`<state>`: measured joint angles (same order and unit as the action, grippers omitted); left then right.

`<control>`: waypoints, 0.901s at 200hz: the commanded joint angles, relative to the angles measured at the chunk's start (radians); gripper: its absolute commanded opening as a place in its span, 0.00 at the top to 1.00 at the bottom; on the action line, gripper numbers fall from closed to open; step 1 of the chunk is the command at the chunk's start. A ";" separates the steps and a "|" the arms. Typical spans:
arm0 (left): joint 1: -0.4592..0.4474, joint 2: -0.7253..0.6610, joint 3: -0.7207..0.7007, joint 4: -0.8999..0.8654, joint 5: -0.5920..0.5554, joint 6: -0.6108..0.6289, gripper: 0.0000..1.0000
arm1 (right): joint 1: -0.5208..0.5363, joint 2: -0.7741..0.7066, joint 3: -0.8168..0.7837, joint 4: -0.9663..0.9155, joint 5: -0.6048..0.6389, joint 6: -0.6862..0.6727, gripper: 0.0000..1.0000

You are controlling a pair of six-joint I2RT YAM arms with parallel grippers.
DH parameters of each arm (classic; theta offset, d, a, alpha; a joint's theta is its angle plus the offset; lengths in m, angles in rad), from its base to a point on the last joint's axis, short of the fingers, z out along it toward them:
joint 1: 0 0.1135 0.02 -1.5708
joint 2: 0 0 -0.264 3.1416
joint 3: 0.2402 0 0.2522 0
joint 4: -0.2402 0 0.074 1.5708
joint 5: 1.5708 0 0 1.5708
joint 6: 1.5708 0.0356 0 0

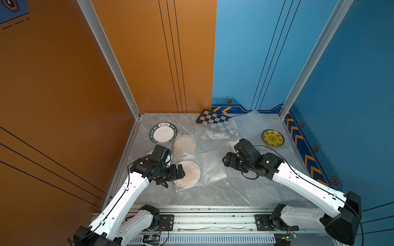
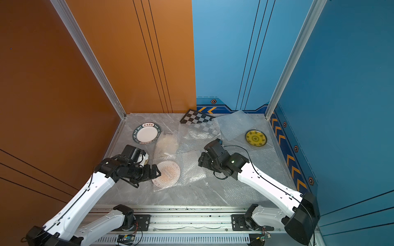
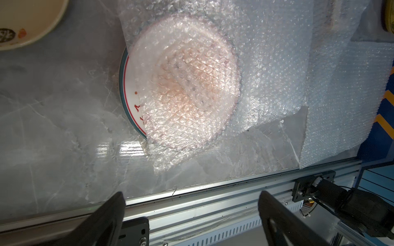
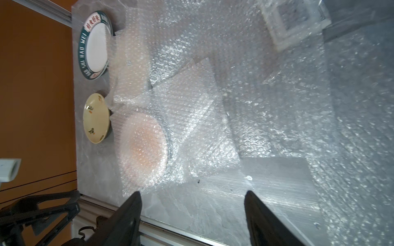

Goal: Unpack dinner plates from bubble wrap
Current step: Unwrap the bubble wrap at the center of the board.

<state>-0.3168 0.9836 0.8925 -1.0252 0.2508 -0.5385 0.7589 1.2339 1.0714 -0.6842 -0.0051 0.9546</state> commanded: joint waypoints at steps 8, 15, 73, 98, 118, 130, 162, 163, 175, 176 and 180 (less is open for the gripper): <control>0.086 0.047 -0.050 0.077 0.068 0.028 0.02 | -0.032 0.073 0.079 -0.081 -0.071 -0.096 0.23; 0.128 0.072 -0.050 0.105 0.107 0.031 0.02 | -0.031 0.093 0.093 -0.081 -0.081 -0.108 0.23; 0.362 0.297 -0.011 0.286 0.315 0.083 0.02 | -0.027 0.155 0.136 -0.066 -0.108 -0.150 0.22; 0.377 0.374 0.012 0.325 0.319 0.097 0.04 | -0.032 0.153 0.140 -0.049 -0.112 -0.148 0.23; 0.380 0.431 0.028 0.368 0.327 0.096 0.06 | -0.032 0.151 0.139 -0.030 -0.114 -0.136 0.23; 0.381 0.472 0.041 0.377 0.318 0.104 0.07 | -0.032 0.147 0.136 -0.020 -0.118 -0.128 0.23; 0.380 0.557 0.064 0.410 0.318 0.109 0.11 | -0.031 0.124 0.128 -0.003 -0.107 -0.108 0.22; 0.380 0.560 0.065 0.411 0.318 0.109 0.11 | -0.031 0.123 0.128 -0.002 -0.107 -0.108 0.22; 0.381 0.583 0.070 0.420 0.312 0.109 0.12 | -0.031 0.114 0.129 0.002 -0.104 -0.105 0.22; 0.381 0.585 0.070 0.421 0.312 0.109 0.12 | -0.031 0.114 0.129 0.002 -0.103 -0.104 0.22; 0.381 0.593 0.071 0.423 0.313 0.109 0.12 | -0.030 0.111 0.129 0.002 -0.101 -0.103 0.22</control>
<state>0.0589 1.5410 0.9390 -0.6315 0.5449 -0.4515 0.7307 1.3827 1.1866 -0.7063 -0.1101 0.8356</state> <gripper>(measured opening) 0.885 0.776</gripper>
